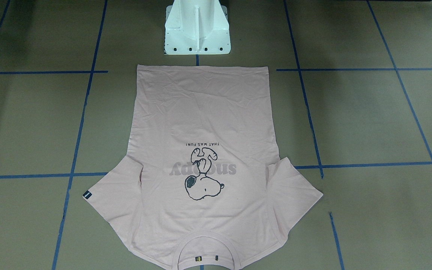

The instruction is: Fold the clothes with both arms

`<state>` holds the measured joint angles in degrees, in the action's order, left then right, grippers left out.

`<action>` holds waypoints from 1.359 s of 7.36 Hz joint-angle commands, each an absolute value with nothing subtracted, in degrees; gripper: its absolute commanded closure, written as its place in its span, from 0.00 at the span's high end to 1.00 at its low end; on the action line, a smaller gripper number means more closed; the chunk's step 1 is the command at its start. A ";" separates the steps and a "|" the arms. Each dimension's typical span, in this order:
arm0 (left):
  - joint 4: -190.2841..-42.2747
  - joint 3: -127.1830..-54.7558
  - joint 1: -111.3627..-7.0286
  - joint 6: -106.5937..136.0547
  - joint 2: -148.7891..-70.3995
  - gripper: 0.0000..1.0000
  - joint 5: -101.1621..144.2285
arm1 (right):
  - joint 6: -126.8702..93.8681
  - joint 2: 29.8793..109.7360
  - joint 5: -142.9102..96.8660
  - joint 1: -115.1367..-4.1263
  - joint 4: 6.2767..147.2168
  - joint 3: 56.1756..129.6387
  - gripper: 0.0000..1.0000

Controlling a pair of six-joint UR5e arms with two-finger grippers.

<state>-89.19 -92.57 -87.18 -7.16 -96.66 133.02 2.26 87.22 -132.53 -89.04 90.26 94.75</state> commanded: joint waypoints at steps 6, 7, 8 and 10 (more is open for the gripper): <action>-123.22 -84.83 -75.48 3.07 -104.49 1.00 136.51 | -31.25 62.61 -128.06 -64.38 72.33 83.80 1.00; -122.96 -81.25 -71.67 13.43 -108.24 1.00 132.75 | -41.30 59.79 -127.88 -61.90 65.90 75.93 1.00; -123.74 -79.30 -70.24 23.19 -110.63 1.00 131.67 | -47.23 58.55 -125.53 -59.09 61.48 73.24 1.00; -124.36 -79.45 -69.34 23.99 -111.09 1.00 130.34 | -51.33 57.84 -116.66 -54.43 59.68 72.08 1.00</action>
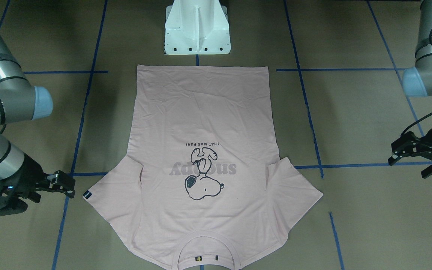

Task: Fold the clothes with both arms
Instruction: 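Move the right gripper down to the sleeve nearest it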

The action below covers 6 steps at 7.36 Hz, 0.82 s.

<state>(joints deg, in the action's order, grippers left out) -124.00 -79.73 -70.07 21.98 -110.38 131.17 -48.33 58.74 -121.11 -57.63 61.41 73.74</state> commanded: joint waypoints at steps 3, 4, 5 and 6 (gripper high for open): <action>-125.60 -79.54 -69.26 24.17 -111.53 1.00 128.67 | -51.33 57.04 -113.47 -51.07 59.59 68.92 1.00; -125.68 -79.54 -69.26 25.91 -111.71 1.00 128.76 | -51.24 57.04 -113.47 -50.72 59.59 68.30 0.98; -125.77 -79.54 -69.26 26.45 -111.97 1.00 128.76 | -51.24 57.04 -113.47 -50.71 59.68 68.12 0.95; -125.77 -79.54 -69.26 26.46 -111.89 1.00 128.76 | -51.15 57.04 -113.47 -50.63 59.68 67.77 0.92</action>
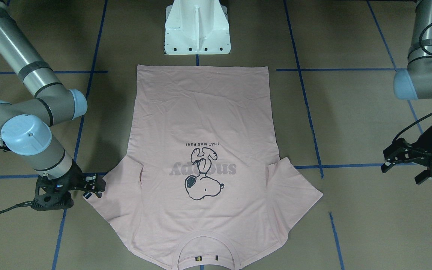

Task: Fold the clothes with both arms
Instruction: 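Move the right gripper down to the sleeve nearest it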

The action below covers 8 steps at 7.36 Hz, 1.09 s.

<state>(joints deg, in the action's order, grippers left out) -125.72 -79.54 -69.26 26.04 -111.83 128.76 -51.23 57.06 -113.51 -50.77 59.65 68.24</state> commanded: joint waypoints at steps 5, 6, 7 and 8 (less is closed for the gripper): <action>-125.86 -79.72 -69.26 26.54 -111.88 1.00 128.85 | -50.80 56.69 -113.55 -50.54 59.77 67.68 0.06; -125.86 -79.72 -69.26 26.54 -111.88 1.00 128.85 | -50.80 55.99 -113.64 -50.54 59.77 67.68 0.00; -125.86 -79.72 -69.26 26.46 -111.88 0.99 128.85 | -50.97 55.03 -113.73 -50.54 59.77 67.85 0.00; -125.86 -79.80 -69.34 26.46 -111.80 0.98 128.93 | -51.06 54.24 -114.77 -50.71 59.59 69.50 0.00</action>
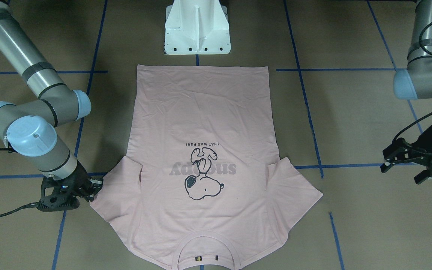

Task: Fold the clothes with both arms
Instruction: 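Move the right gripper down to the sleeve nearest it, then grasp the sleeve with the right gripper and fold it onto the shirt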

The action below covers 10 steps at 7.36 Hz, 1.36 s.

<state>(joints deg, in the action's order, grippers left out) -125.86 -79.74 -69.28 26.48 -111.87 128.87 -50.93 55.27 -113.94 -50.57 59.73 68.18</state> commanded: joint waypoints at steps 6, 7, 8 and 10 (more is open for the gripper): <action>-125.86 -79.89 -69.35 26.28 -111.45 0.98 128.94 | -52.38 41.79 -111.74 -46.51 60.03 65.87 0.00; -125.86 -79.81 -69.35 26.37 -111.53 0.98 128.85 | -52.38 38.88 -109.97 -45.80 59.94 62.52 0.00; -125.86 -79.80 -69.35 26.45 -111.79 0.98 128.85 | -52.30 38.41 -109.60 -45.70 59.77 61.27 0.00; -125.86 -79.80 -69.26 26.54 -112.06 0.98 128.76 | -52.21 38.06 -108.81 -45.62 59.68 60.91 0.36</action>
<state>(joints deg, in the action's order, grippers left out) -125.86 -79.81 -69.32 26.49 -111.85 128.80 -52.29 38.49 -109.29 -45.71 59.74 61.42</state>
